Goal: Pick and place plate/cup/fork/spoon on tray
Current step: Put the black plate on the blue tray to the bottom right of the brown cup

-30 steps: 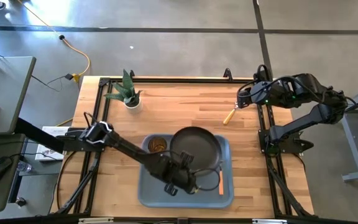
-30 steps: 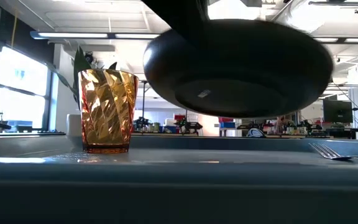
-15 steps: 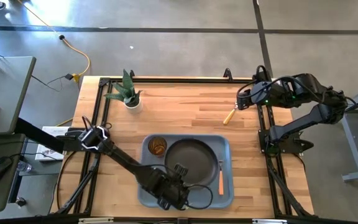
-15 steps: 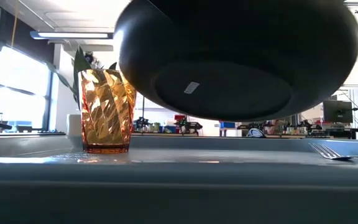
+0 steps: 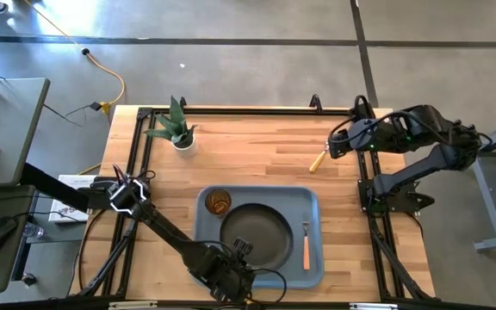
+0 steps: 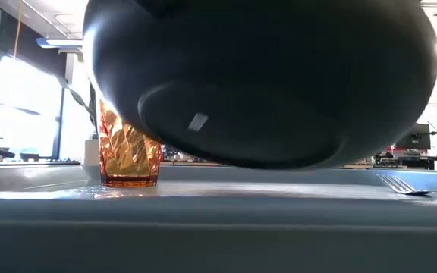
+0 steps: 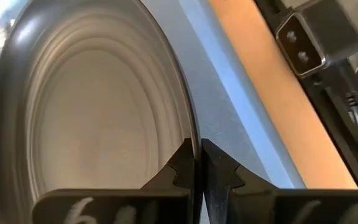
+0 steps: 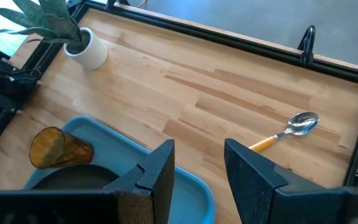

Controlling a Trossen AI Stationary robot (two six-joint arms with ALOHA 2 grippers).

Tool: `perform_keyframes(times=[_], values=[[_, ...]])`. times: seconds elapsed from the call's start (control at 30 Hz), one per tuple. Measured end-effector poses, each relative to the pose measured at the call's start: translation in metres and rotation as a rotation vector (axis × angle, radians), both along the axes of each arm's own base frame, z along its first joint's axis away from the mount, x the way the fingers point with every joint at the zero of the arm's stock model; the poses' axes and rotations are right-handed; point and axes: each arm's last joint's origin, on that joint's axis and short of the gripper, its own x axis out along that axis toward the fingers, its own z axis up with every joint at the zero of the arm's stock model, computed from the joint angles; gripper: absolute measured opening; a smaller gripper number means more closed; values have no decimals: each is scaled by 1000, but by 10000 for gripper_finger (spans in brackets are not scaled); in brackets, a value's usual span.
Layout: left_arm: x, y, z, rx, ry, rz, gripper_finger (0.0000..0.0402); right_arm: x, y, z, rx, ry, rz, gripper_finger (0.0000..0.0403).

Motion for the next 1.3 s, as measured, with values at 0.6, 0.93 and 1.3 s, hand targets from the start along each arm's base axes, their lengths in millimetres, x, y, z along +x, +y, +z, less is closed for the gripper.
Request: perform_keyframes(times=[0.6, 0.93, 1.3], values=[[6, -4, -22, 3, 44, 16, 3, 13, 4, -5, -12, 37, 16, 131], [7, -4, -29, -13, 72, 25, 8, 13, 4, -5, -12, 37, 17, 131], [9, -2, -29, -70, 117, 12, 49, 13, 4, -5, -8, 38, 20, 131]])
